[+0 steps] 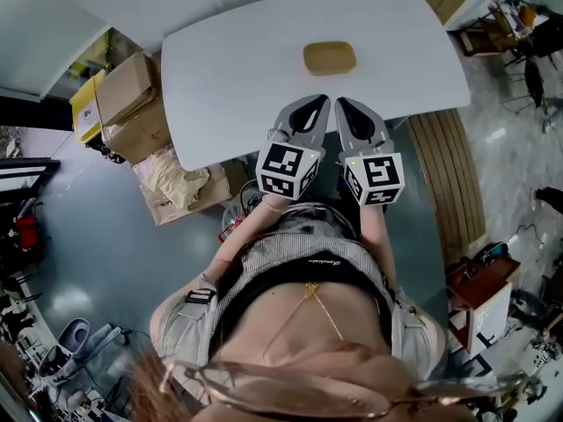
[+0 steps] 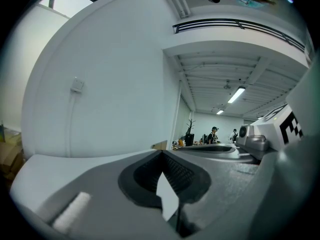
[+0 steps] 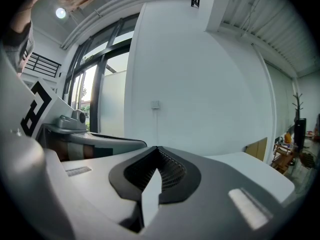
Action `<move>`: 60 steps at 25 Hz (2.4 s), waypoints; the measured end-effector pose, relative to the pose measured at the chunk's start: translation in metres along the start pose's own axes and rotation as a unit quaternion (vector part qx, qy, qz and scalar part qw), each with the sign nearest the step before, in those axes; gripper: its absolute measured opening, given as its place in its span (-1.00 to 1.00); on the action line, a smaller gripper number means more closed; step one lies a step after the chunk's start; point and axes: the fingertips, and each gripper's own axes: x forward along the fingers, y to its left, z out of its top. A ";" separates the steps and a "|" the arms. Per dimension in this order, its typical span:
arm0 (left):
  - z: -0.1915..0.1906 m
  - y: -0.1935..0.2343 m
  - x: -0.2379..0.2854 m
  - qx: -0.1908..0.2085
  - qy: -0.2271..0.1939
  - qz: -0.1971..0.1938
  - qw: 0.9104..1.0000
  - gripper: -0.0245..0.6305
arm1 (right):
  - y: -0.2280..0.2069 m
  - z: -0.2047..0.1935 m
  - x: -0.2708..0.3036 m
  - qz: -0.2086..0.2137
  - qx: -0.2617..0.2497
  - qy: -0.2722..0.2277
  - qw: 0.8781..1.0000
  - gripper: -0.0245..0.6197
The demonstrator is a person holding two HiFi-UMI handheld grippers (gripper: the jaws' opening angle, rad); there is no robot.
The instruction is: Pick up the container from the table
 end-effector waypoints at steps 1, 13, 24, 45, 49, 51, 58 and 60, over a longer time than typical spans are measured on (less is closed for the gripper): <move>0.000 0.003 -0.001 0.000 0.000 0.000 1.000 -0.92 | 0.002 0.000 0.003 0.000 -0.001 0.000 1.000 -0.84; -0.004 0.028 -0.006 -0.019 -0.004 -0.001 1.000 -0.92 | 0.009 -0.007 0.021 -0.008 0.003 0.012 1.000 -0.84; 0.000 0.027 0.028 -0.015 0.005 0.028 0.999 -0.92 | -0.023 -0.005 0.033 0.021 0.007 0.016 1.000 -0.84; 0.028 0.003 0.134 -0.009 -0.008 0.125 0.992 -0.92 | -0.138 0.014 0.058 0.117 -0.010 0.019 0.993 -0.84; 0.027 -0.009 0.148 -0.011 -0.007 0.140 0.990 -0.92 | -0.155 0.011 0.057 0.135 -0.016 0.030 0.990 -0.84; 0.025 -0.014 0.154 -0.013 -0.006 0.148 0.989 -0.92 | -0.160 0.010 0.056 0.148 -0.019 0.033 0.988 -0.84; 0.016 -0.025 0.164 -0.021 -0.003 0.182 0.983 -0.92 | -0.172 0.002 0.052 0.186 -0.021 0.038 0.982 -0.84; 0.011 -0.026 0.165 -0.025 0.001 0.189 0.982 -0.92 | -0.174 -0.001 0.052 0.191 -0.017 0.039 0.981 -0.84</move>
